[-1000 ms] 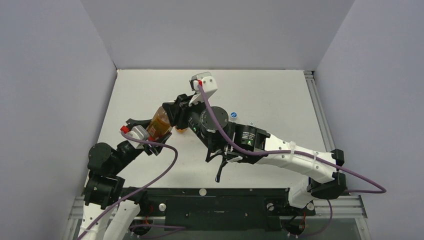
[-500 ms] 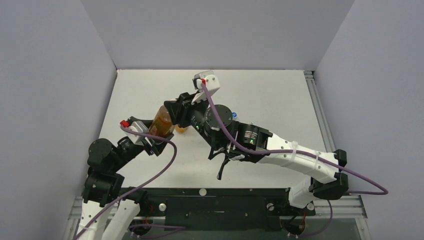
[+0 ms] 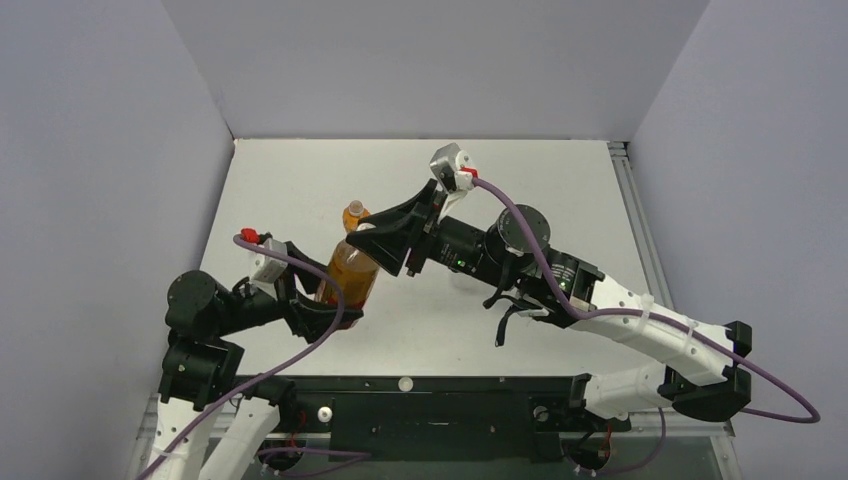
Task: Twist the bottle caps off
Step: Unscrew the bottle cap from the plastic bottle.
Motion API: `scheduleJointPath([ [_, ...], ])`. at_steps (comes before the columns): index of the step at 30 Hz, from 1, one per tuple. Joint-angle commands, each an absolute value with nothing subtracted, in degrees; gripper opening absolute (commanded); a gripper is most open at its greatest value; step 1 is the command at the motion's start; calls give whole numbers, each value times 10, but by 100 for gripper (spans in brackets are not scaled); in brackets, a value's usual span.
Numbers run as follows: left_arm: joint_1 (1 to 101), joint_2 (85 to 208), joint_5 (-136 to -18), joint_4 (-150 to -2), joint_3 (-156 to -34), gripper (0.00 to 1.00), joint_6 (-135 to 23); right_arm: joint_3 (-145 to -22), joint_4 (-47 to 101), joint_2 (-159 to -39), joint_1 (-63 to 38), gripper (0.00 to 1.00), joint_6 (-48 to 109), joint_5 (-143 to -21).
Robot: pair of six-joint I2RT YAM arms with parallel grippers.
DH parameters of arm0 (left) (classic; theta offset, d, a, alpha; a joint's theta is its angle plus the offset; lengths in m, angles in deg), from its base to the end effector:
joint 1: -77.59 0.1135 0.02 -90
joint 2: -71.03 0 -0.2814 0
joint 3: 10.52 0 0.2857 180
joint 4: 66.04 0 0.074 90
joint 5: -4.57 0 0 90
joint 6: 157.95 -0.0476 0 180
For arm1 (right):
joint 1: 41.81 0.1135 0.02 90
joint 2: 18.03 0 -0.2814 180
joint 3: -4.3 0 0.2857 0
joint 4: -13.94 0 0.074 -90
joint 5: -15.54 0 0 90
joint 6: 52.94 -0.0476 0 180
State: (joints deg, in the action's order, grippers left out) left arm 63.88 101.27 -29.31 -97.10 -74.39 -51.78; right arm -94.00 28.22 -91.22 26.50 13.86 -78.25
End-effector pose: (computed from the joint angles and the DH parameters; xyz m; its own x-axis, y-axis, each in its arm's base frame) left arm 0.1026 -0.0657 0.4180 -0.2193 -0.1063 -0.9698 0.9129 0.3284 -0.2425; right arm 0.1141 0.2954 0.5269 -0.3109 0.2820 -0.9077 -0.9016 0.2147 0.3755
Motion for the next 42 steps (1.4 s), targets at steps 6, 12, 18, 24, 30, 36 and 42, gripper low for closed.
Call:
scheduleJointPath([
  [6, 642, 987, -203, -809, -720, 0, -376, -957, 218, -892, 267, 0, 147, -960],
  [12, 643, 982, -222, -831, -722, 0, -407, -973, 257, -898, 272, 39, 159, -918],
  [18, 642, 982, -317, -971, -747, 1, -603, -1012, 348, -899, 310, 75, 198, -723],
  [24, 643, 973, -401, -970, -730, 1, -711, -1068, 422, -931, 356, 80, 206, -513],
  [30, 642, 962, -449, -976, -711, 1, -795, -1108, 444, -972, 378, 75, 191, -379],
  [36, 642, 954, -489, -971, -699, 0, -819, -1148, 464, -1016, 378, 71, 177, -350],
  [42, 642, 950, -541, -963, -688, 0, -852, -1206, 482, -1070, 371, 79, 167, -305],
])
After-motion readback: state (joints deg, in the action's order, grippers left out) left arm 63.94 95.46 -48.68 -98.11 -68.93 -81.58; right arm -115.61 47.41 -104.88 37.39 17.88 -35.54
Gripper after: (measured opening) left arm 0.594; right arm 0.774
